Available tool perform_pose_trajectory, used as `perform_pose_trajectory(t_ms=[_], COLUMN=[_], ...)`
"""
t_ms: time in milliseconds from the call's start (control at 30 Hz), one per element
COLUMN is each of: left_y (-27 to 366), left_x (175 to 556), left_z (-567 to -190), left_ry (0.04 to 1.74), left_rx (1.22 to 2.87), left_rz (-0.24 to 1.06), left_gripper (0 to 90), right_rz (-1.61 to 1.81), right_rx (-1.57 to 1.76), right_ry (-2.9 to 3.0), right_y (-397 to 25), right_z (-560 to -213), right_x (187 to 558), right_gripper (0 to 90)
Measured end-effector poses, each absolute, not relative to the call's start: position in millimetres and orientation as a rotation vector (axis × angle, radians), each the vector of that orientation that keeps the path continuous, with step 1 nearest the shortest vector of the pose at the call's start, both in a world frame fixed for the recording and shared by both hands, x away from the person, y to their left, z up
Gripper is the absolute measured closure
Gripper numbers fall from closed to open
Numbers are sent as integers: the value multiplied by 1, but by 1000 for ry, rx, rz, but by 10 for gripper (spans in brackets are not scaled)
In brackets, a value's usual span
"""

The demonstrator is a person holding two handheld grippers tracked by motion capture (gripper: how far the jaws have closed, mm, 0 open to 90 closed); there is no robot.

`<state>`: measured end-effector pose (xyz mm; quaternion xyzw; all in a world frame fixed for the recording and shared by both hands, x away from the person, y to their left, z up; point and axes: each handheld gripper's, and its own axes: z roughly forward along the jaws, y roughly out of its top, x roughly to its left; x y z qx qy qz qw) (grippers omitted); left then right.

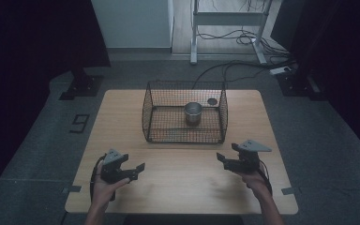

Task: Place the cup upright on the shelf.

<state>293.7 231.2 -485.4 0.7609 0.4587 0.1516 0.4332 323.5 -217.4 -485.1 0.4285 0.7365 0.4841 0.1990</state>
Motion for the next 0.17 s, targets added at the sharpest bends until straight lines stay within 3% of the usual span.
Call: perform_pose_trajectory(t_ms=[167], left_y=[231], left_x=[294], left_z=[-485], left_ry=[1144], left_rx=[1893], left_rz=[379], left_gripper=[164], right_rz=[1326], right_rx=[1221], right_ry=[2066], right_y=[-218], right_z=[-492], right_x=[325], right_gripper=[198])
